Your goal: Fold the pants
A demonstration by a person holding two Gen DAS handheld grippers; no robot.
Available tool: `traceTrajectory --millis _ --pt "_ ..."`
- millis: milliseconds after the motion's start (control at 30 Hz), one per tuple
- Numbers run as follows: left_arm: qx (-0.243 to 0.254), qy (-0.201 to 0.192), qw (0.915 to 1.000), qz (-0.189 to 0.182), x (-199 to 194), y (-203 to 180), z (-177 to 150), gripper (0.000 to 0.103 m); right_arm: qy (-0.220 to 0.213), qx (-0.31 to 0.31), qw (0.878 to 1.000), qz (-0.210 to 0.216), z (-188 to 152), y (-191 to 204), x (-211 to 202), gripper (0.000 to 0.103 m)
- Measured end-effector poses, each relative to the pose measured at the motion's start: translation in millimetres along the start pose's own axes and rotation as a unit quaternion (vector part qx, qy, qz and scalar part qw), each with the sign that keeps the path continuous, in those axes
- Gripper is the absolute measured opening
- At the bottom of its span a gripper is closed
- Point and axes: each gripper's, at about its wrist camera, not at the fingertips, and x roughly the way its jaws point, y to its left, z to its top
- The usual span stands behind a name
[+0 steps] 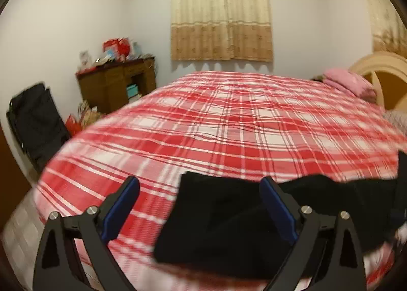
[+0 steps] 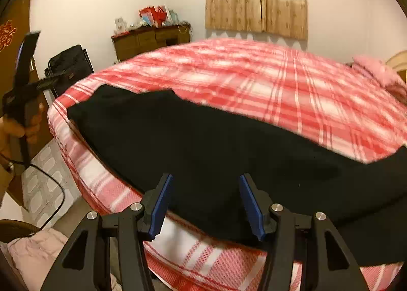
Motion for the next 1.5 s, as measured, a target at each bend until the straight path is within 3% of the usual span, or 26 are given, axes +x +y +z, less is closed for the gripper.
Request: traceTrajectory --millis 100,233,300,367,467,533,600,667,733,833,900,1000,1233,1333,1500 --pt "-0.030 0.020 0.9993 0.006 23 -8 -20 0.097 0.037 -0.010 0.999 -0.004 -16 -7 8 0.056" --pt "-0.019 0.064 0.9974 0.026 42 -11 -59 0.098 0.052 -0.067 0.996 -0.012 -22 2 2 0.056" --pt "0.047 0.022 0.9968 0.060 37 -24 -74 0.102 0.060 -0.077 0.995 -0.010 -16 4 2 0.056" --pt "0.069 0.019 0.9949 0.072 35 -30 -78 0.102 0.053 -0.066 0.996 0.017 -4 0 0 0.056" --pt "0.027 0.031 0.9975 0.057 28 -21 -64 0.102 0.023 -0.036 0.997 0.071 31 -12 -3 0.056" --pt "-0.003 0.015 0.9986 0.051 15 -18 -53 0.102 -0.001 -0.009 0.994 0.107 62 -21 3 0.056" --pt "-0.024 -0.001 0.9989 0.041 6 -21 -46 0.102 -0.015 0.002 0.991 0.133 83 -22 13 0.056" --pt "-0.043 0.011 0.9988 0.020 9 -29 -48 0.102 -0.019 -0.001 0.989 0.146 102 -18 32 0.057" --pt "-0.041 0.021 0.9989 0.005 13 -40 -60 0.102 -0.001 -0.002 0.986 0.166 116 -11 60 0.057" --pt "0.010 0.050 0.9982 0.032 32 -57 -81 0.103 0.043 -0.009 0.982 0.183 117 1 95 0.057" --pt "0.044 0.025 0.9977 0.045 30 -64 -88 0.103 0.076 -0.014 0.977 0.196 111 9 111 0.057" --pt "0.029 0.027 0.9989 0.024 30 -56 -85 0.103 0.089 -0.030 0.975 0.201 102 16 109 0.057" --pt "0.044 0.030 0.9984 0.018 28 -57 -84 0.103 0.127 -0.041 0.962 0.237 99 19 104 0.057" --pt "0.055 0.032 0.9980 0.007 29 -55 -83 0.103 0.126 -0.001 0.950 0.286 110 12 118 0.061" --pt "0.055 0.036 0.9978 0.011 31 -57 -83 0.103 0.143 0.110 0.902 0.393 123 7 162 0.062"
